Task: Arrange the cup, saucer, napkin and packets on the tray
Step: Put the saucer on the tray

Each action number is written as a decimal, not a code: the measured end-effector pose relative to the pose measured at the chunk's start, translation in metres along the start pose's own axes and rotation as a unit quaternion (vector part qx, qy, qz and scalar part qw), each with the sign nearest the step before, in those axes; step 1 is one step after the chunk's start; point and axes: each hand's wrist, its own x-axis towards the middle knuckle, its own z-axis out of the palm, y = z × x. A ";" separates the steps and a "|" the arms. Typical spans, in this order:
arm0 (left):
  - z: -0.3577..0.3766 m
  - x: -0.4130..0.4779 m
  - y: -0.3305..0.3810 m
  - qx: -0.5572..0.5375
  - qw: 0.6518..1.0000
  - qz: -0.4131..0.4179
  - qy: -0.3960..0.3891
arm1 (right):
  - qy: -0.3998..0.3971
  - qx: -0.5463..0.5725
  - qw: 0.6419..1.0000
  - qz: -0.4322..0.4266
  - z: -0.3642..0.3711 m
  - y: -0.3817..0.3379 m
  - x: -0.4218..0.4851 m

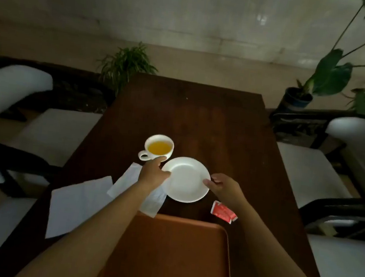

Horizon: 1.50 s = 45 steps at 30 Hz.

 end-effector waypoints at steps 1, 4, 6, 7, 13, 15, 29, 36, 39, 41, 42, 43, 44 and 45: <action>0.005 0.000 -0.007 0.032 0.999 -0.005 -0.006 | -0.006 0.001 1.000 0.015 0.009 0.004 0.000; 0.020 0.002 -0.026 0.105 0.994 -0.004 -0.021 | -0.016 -0.020 0.999 0.043 0.031 0.015 0.001; 0.026 0.010 -0.037 0.129 0.991 0.007 -0.020 | -0.005 -0.043 0.998 0.049 0.045 0.022 0.007; 0.028 0.015 -0.041 0.134 0.991 0.015 -0.012 | 0.003 -0.049 0.998 0.050 0.049 0.025 0.011; 0.035 0.037 -0.054 0.172 0.984 0.036 0.039 | 0.034 -0.062 0.996 0.059 0.065 0.033 0.037; 0.037 0.041 -0.054 0.198 0.978 0.049 0.051 | 0.041 -0.057 0.996 0.059 0.065 0.034 0.045; 0.044 0.064 -0.043 0.186 0.981 0.056 0.021 | 0.070 -0.011 0.992 0.101 0.070 0.032 0.071; 0.042 0.054 -0.027 0.162 0.983 0.086 0.026 | 0.089 -0.015 0.992 0.091 0.050 0.030 0.063; 0.039 0.048 -0.017 0.133 0.986 0.096 0.035 | 0.103 -0.007 0.991 0.082 0.037 0.024 0.056; 0.036 0.043 -0.009 0.109 0.988 0.097 0.043 | 0.108 -0.007 0.992 0.072 0.028 0.020 0.051; 0.034 0.041 -0.005 0.095 0.990 0.095 0.046 | 0.109 -0.006 0.992 0.068 0.024 0.017 0.048; 0.032 0.039 -0.002 0.080 0.991 0.094 0.051 | 0.110 -0.005 0.992 0.065 0.020 0.014 0.046; 0.030 0.037 0.002 0.064 0.992 0.093 0.056 | 0.111 -0.006 0.992 0.061 0.016 0.011 0.043; 0.027 0.035 0.005 0.050 0.992 0.094 0.062 | 0.111 -0.009 0.992 0.056 0.012 0.008 0.040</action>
